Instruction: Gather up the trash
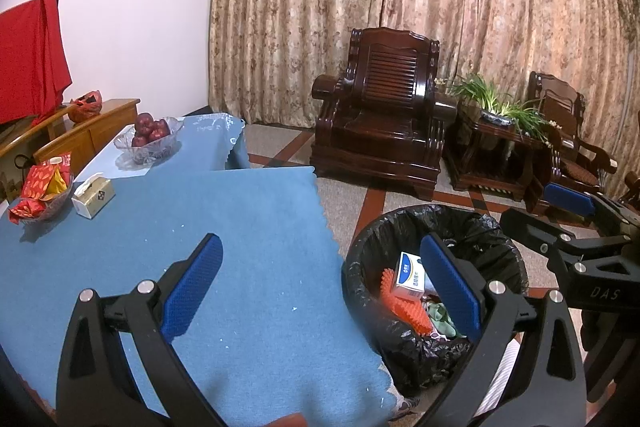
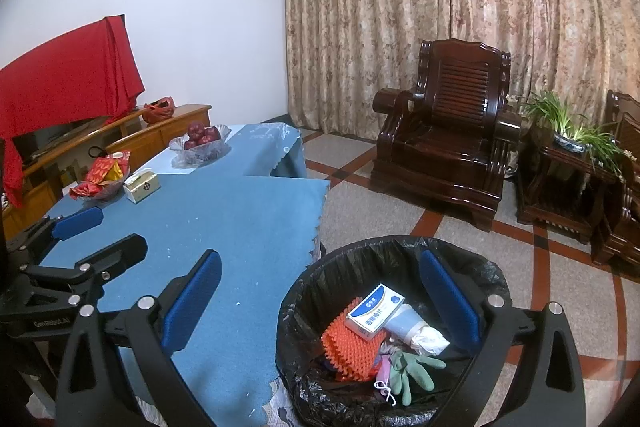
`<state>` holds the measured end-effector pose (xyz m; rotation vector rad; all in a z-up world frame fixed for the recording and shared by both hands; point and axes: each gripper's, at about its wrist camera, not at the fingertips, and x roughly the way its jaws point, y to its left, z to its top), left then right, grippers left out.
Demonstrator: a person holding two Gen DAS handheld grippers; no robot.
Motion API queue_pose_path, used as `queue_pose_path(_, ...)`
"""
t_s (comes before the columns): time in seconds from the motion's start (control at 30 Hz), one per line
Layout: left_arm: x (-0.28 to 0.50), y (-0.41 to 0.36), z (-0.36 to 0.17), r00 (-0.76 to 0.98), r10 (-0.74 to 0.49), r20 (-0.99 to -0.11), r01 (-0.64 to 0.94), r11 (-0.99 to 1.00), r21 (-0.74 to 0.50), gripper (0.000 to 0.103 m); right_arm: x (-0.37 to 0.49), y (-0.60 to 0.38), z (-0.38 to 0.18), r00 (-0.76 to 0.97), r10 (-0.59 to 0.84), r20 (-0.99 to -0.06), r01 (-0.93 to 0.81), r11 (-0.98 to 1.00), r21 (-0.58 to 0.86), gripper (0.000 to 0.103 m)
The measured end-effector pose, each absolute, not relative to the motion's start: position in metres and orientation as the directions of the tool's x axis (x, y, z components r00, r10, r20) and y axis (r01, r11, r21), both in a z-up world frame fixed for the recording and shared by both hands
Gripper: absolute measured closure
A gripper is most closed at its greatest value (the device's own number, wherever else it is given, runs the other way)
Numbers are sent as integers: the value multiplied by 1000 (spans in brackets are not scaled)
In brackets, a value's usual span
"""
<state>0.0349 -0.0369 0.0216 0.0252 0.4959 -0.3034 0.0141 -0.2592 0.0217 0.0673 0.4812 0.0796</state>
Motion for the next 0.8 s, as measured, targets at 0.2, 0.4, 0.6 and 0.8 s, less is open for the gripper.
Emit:
queue_pose_path(0.2, 35, -39, 22, 835, -280, -474, 292, 955, -49, 7, 13, -259, 22, 882, 92, -461, -60, 995, 84, 6)
queue_pose_path(0.4, 34, -36, 19, 831, -284, -478, 293, 954, -56, 7, 13, -259, 23, 881, 92, -463, -59, 995, 84, 6)
queue_pose_path(0.6, 31, -35, 14, 830, -284, -479, 294, 954, -56, 7, 11, -258, 23, 881, 92, -464, -59, 995, 85, 6)
queue_pose_path(0.8, 31, -38, 11, 830, -279, -483, 290, 955, -53, 7, 12, -259, 22, 880, 92, -466, -59, 995, 86, 6)
